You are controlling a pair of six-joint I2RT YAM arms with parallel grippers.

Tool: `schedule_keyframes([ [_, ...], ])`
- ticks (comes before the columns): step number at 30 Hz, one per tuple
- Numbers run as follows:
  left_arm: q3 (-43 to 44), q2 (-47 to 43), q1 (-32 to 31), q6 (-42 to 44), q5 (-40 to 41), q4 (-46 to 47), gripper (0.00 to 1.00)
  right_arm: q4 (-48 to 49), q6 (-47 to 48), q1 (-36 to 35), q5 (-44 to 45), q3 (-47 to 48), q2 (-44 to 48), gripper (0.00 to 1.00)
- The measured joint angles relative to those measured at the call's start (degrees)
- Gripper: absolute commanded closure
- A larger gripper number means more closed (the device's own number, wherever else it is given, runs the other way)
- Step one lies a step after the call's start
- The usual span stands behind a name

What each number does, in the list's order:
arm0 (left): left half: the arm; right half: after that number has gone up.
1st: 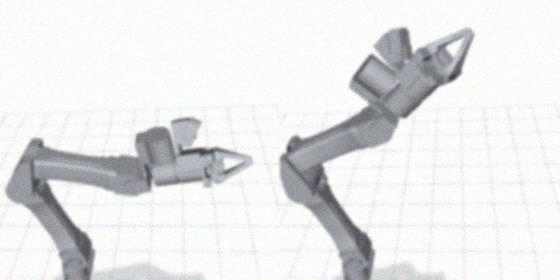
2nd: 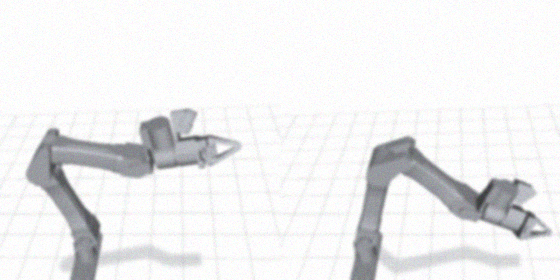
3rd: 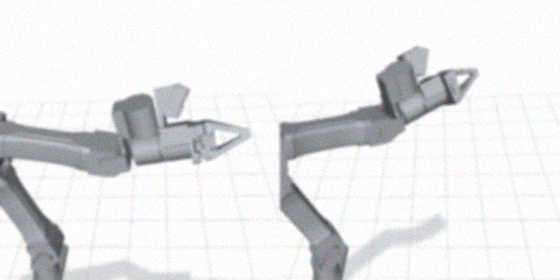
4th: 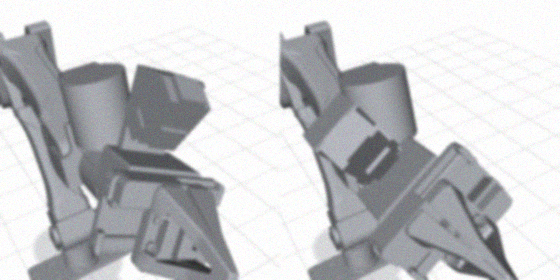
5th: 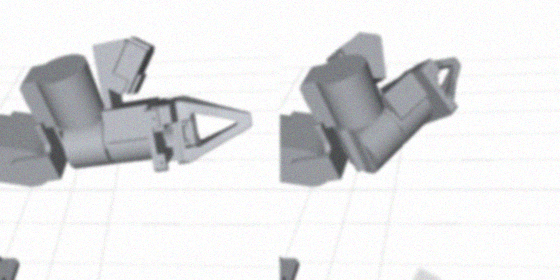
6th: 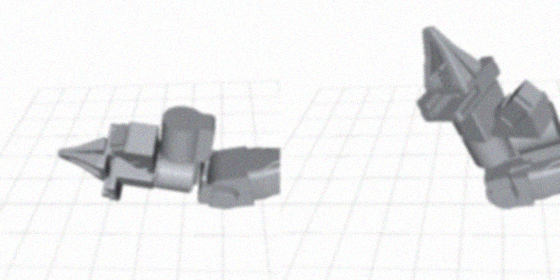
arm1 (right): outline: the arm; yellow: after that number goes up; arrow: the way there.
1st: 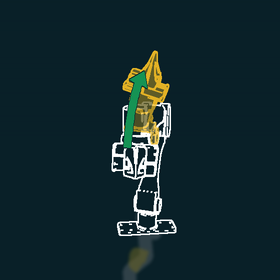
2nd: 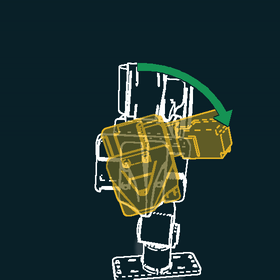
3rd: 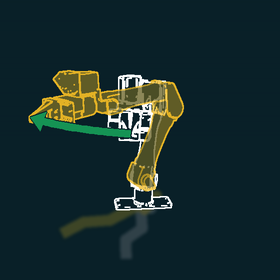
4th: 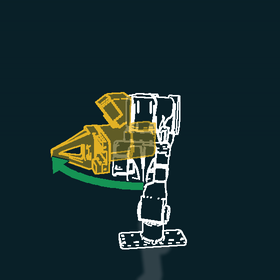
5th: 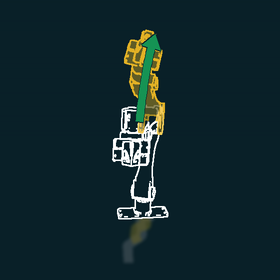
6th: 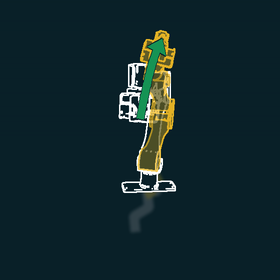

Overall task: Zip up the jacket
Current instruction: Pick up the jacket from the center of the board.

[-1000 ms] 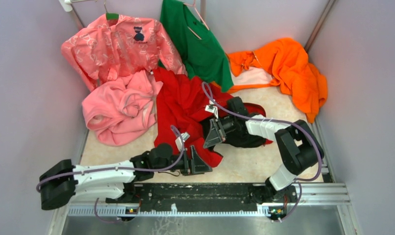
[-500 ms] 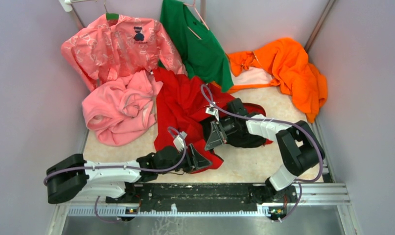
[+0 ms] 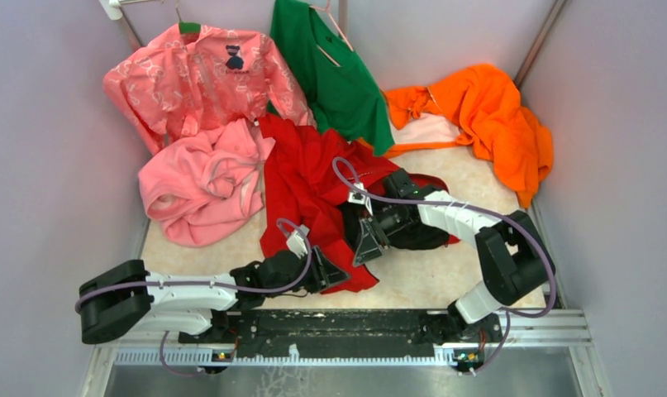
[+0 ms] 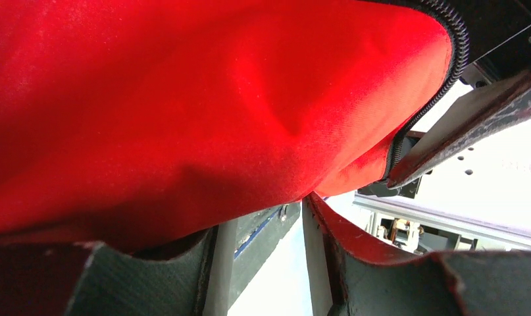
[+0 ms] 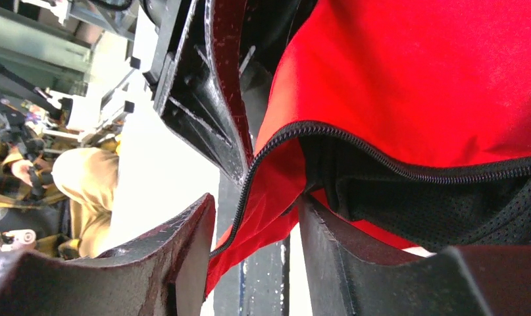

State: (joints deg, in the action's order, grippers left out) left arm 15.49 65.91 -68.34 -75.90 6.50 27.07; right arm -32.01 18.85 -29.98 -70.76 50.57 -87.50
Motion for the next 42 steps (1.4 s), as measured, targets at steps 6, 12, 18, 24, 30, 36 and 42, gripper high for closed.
schedule_keyframes([
  [6, -0.1, 0.0, 0.6, 0.3, 0.1, 0.0, 0.54, -7.7, 7.6, 0.0, 2.5, 0.9, 0.5, 0.51],
  [12, -0.1, -0.2, 1.0, 0.9, 0.1, 0.0, 0.54, -11.5, 11.8, -0.2, 5.1, 1.0, 0.8, 0.52],
  [18, -0.4, -0.5, 1.0, 1.0, 0.0, 0.0, 0.54, -13.8, 14.4, -1.7, 8.0, 1.0, 0.9, 0.51],
  [24, -0.7, -0.9, 1.0, 1.0, 0.0, 0.0, 0.54, -13.7, 14.4, -2.6, 10.8, 1.0, 0.9, 0.51],
  [30, -1.3, -1.5, 1.0, 1.0, 0.0, 0.1, 0.54, -13.4, 14.4, -3.0, 12.7, 1.0, 0.9, 0.57],
  [36, -1.7, -1.9, 1.0, 1.2, 0.0, 0.3, 0.54, -13.5, 14.6, -4.2, 13.3, 1.0, 0.9, 0.75],
  [42, -2.0, -2.4, 1.0, 1.4, -0.1, 0.5, 0.52, -15.1, 16.0, -4.7, 12.6, 1.1, 0.8, 1.0],
])
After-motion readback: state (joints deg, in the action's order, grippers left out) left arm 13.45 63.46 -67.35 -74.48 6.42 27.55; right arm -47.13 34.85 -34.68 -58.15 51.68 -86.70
